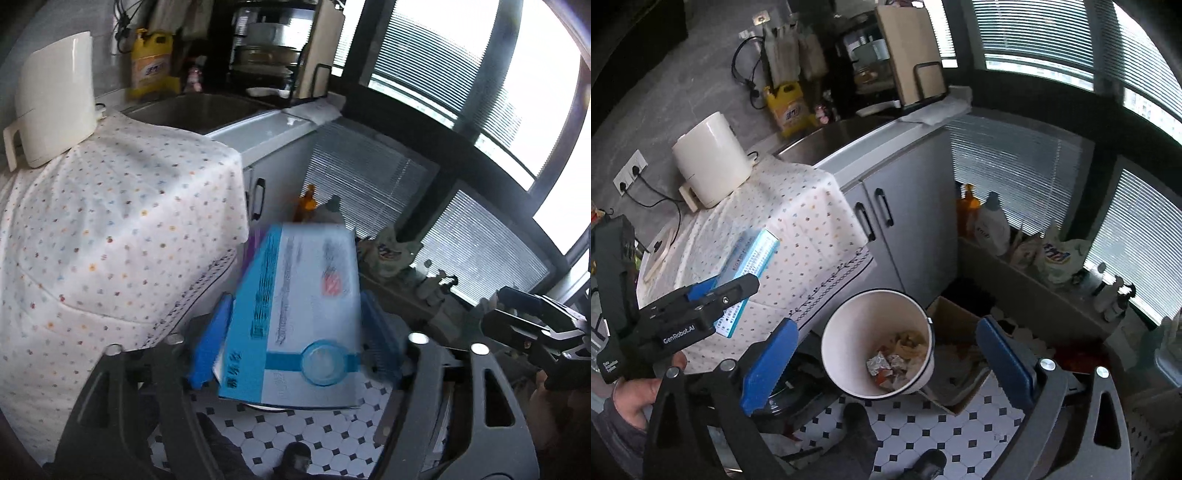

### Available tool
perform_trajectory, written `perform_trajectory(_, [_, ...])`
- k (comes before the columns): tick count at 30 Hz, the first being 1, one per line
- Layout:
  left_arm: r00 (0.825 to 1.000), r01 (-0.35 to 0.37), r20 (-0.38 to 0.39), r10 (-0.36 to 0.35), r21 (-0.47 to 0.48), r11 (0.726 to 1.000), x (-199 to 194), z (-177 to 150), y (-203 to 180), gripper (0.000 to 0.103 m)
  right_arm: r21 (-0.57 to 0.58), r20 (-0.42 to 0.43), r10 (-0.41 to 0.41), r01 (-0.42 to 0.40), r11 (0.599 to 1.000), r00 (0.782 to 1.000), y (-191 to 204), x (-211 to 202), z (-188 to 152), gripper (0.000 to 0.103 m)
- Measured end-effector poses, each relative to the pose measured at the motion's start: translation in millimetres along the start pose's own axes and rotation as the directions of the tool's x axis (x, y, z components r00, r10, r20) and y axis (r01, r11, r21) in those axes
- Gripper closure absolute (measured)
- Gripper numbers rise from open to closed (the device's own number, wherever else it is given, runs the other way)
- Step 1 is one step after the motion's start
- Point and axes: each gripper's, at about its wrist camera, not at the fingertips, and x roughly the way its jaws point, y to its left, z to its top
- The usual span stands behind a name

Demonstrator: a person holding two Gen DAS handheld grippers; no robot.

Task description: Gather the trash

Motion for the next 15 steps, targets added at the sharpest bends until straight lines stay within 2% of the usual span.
perform_trajectory(4, [1.000, -0.001, 0.024, 0.001, 0.006, 1.000, -6.3, -0.3, -8.9, 0.014, 0.014, 0.011, -0.006, 0.006, 1.000, 1.000, -8.8, -7.7, -3.3, 0.008])
perform_trajectory(15, [0.994, -0.074, 0.084, 0.075, -0.020, 0.997, -40.0, 6.1, -6.7, 0.006, 0.008, 0.048, 0.040, -0.040, 0.999, 0.998, -5.9, -18.1, 7.9, 0.008])
